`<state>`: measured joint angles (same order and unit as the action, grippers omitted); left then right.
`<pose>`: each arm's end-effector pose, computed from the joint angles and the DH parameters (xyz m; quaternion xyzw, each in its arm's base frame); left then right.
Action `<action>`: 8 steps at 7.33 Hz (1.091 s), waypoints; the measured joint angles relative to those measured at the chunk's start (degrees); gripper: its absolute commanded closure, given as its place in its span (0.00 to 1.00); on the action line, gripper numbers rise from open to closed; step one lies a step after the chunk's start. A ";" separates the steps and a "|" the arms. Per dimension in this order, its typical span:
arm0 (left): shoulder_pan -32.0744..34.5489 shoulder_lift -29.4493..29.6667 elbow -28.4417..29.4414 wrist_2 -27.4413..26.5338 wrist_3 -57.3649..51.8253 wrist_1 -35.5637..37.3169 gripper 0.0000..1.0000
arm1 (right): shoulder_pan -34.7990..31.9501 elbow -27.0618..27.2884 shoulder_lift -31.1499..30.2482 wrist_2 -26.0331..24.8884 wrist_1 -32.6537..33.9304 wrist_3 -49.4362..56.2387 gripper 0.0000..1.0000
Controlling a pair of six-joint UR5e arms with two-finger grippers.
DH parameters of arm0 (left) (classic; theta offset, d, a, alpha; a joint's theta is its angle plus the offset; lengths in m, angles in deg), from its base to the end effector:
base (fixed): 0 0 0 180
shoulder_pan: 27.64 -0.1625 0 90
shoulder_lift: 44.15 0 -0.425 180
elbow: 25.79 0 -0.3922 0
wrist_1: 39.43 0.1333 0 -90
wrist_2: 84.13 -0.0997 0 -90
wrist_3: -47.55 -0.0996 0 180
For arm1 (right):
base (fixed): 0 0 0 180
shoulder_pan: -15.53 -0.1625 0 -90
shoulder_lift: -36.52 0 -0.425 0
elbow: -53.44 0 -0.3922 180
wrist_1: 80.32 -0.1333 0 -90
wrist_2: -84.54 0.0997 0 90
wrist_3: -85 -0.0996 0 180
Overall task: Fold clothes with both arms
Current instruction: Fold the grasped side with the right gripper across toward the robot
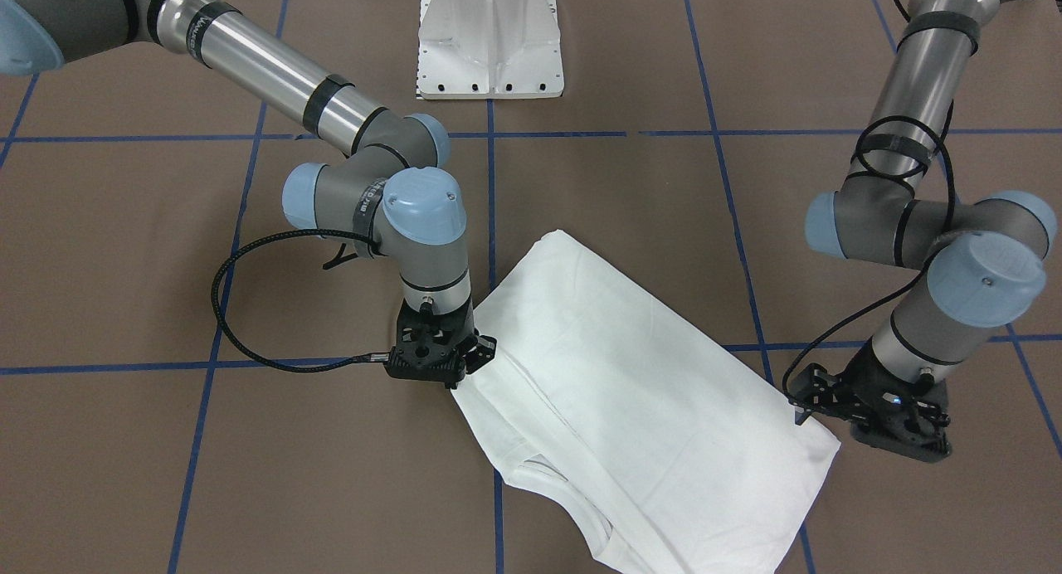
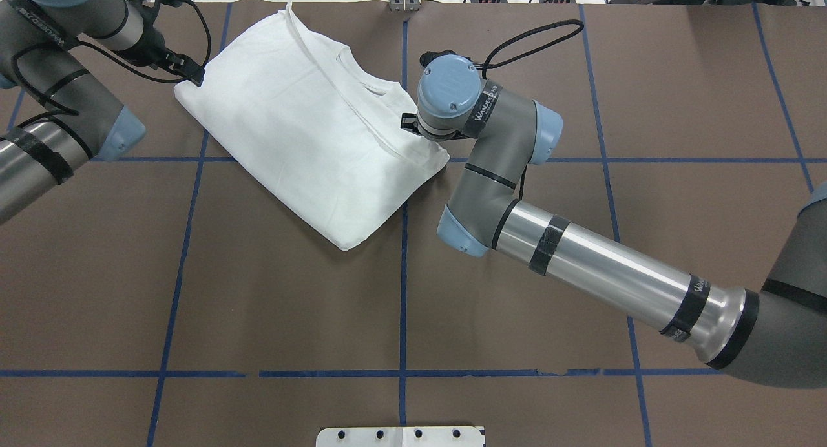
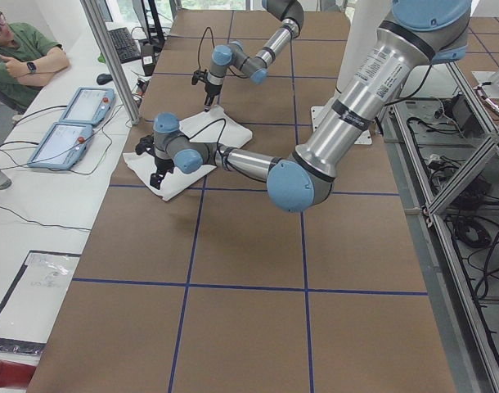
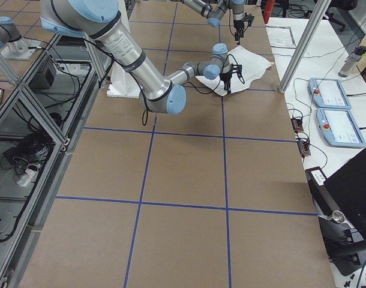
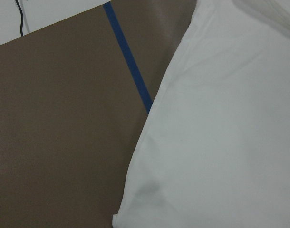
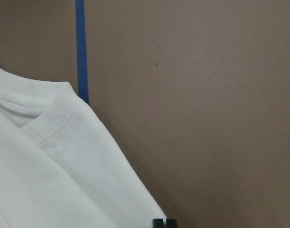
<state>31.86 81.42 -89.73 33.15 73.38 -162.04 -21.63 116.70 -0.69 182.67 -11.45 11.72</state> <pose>0.3139 -0.7057 0.4422 0.2040 0.3588 0.1216 0.9027 -0.5902 -0.5969 0.2412 0.1229 -0.3853 0.1343 0.9047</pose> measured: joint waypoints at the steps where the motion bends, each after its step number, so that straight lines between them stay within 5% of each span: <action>1: 0.00 0.01 -0.14 0.00 0.00 0.00 0.00 | -0.49 2.83 -1.26 0.78 2.15 -0.01 1.00; 3: 0.00 -0.01 -0.27 0.00 0.00 0.04 0.00 | 1.05 18.25 -10.87 0.47 8.07 -0.77 1.00; 6: 0.00 -0.04 -0.36 0.05 0.00 0.00 0.00 | 12.92 40.37 -21.65 -8.08 20.65 -9.61 1.00; 7: 0.00 -0.01 -0.37 0.05 0.02 0.00 0.00 | 16.72 42.89 -22.06 -11.19 23.08 -12.93 0.81; 8: 0.00 0.01 -0.48 0.05 0.06 0.00 0.00 | 19.29 44.22 -22.37 -13.37 24.14 -14.78 0.01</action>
<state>31.86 81.43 -90.22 33.20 73.45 -162.04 -2.34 160.92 -23.06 169.30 12.69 -3.06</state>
